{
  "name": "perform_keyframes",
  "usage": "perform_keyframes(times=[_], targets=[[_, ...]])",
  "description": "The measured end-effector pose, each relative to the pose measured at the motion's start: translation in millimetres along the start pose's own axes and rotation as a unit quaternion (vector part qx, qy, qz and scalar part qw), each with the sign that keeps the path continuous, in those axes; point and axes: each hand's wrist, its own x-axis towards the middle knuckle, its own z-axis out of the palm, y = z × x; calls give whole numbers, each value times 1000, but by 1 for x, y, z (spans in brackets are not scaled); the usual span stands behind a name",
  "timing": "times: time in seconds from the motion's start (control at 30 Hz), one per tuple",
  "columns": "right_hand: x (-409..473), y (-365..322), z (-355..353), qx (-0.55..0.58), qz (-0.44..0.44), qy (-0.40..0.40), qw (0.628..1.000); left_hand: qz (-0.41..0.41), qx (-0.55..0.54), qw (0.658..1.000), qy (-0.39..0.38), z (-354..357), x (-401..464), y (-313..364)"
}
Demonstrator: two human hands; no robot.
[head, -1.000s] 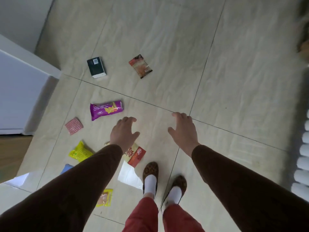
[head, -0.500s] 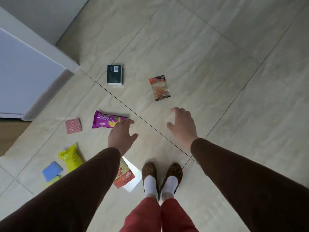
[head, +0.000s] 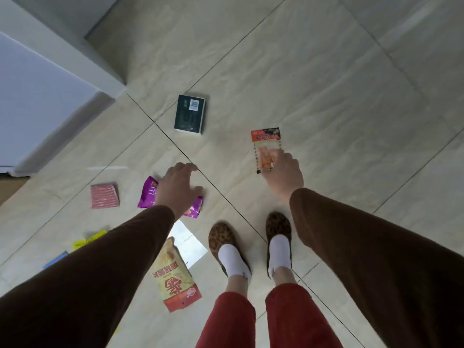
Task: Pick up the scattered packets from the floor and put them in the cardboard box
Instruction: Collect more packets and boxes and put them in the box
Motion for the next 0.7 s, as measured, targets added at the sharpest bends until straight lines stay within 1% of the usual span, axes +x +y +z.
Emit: perform_keyframes(times=[0.13, 0.33, 0.43, 0.53, 0.63, 0.7], targets=[[56, 8, 30, 4, 47, -3, 999, -15, -13, 1000, 21, 10, 60, -17], [119, 18, 83, 44, 147, -10, 988, -97, -90, 985, 113, 28, 159, -38], [137, 20, 104, 32, 169, 10, 985, -138, -130, 970, 154, 30, 208, -39], [145, 25, 116, 14, 173, 50, 984, -164, -152, 964, 141, 33, 247, -41], [151, 27, 120, 9, 174, 61, 983, -171, -175, 964, 105, 40, 268, -47], [157, 27, 122, 20, 169, 67, 983, -189, -220, 954, 81, 44, 271, -48]])
